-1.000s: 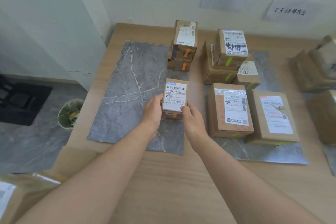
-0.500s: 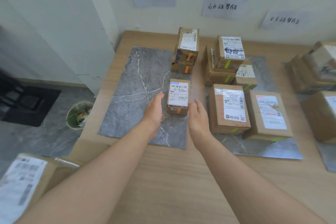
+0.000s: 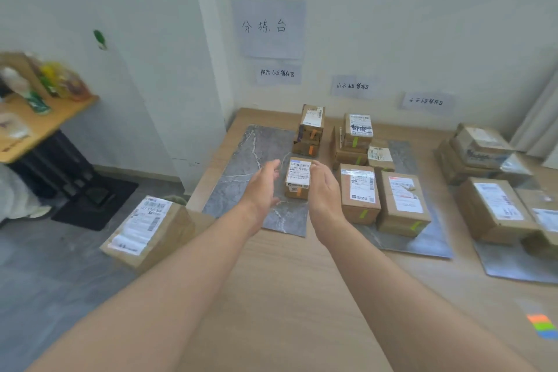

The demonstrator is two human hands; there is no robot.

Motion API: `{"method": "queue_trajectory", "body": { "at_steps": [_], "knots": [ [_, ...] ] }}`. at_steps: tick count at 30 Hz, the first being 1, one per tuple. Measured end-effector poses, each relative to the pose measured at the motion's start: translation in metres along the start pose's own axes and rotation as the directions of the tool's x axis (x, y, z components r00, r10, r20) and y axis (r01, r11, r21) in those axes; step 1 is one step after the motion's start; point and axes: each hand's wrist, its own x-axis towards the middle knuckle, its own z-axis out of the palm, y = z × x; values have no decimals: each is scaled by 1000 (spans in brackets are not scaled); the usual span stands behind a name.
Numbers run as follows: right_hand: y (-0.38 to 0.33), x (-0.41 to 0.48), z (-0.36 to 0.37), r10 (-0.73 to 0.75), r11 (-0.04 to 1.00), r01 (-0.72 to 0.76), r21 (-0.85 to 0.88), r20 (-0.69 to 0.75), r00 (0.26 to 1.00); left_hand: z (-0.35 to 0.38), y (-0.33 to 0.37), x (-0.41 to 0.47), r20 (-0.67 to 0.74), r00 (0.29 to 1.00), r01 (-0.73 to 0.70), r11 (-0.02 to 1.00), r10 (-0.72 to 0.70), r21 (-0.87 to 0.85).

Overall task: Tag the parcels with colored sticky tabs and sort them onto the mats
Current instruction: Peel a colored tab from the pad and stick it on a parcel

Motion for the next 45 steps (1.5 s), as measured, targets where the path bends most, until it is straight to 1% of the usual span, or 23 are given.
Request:
{"method": "queue_trajectory", "body": {
  "at_steps": [7,11,14,18,23,26,29,32,36,40,43,45],
  "knots": [
    [-34,-81,-5,-110,994,110,-6,50,993,-17,25,-88,-22,994,-105,994,104,-37],
    [-41,-120,13,-137,991,137,0,54,989,-48,33,-124,11,990,-139,987,140,-78],
    [-35,-146,40,-153,988,154,-10,55,987,-85,30,-143,8,985,-171,977,174,-130],
    [-14,-176,86,-169,985,170,-13,61,984,-143,15,-157,1,984,-173,974,175,-143],
    [10,-211,141,-126,992,126,-7,-9,992,-211,-2,-177,12,986,-162,979,165,-122],
    [22,-232,169,-109,994,109,-18,-19,994,-247,-12,-180,1,986,-169,984,169,-65],
    [43,-246,189,-75,997,74,-20,-42,996,-280,-30,-181,-25,991,-130,990,129,-50],
    [73,-257,204,-60,997,56,-60,-64,996,-309,-54,-184,-29,994,-104,993,103,-50],
    [122,-264,221,-24,993,15,-120,-74,997,-341,-97,-181,-84,996,-19,998,15,-56],
    [173,-269,238,39,977,-42,-209,-18,999,-362,-152,-174,-148,987,61,998,-62,-8],
    [206,-280,245,151,951,-140,-274,19,988,-372,-191,-168,-162,974,167,986,-160,28],
    [223,-287,246,193,937,-173,-304,37,980,-376,-215,-166,-157,964,227,972,-215,59]
  ]
}}
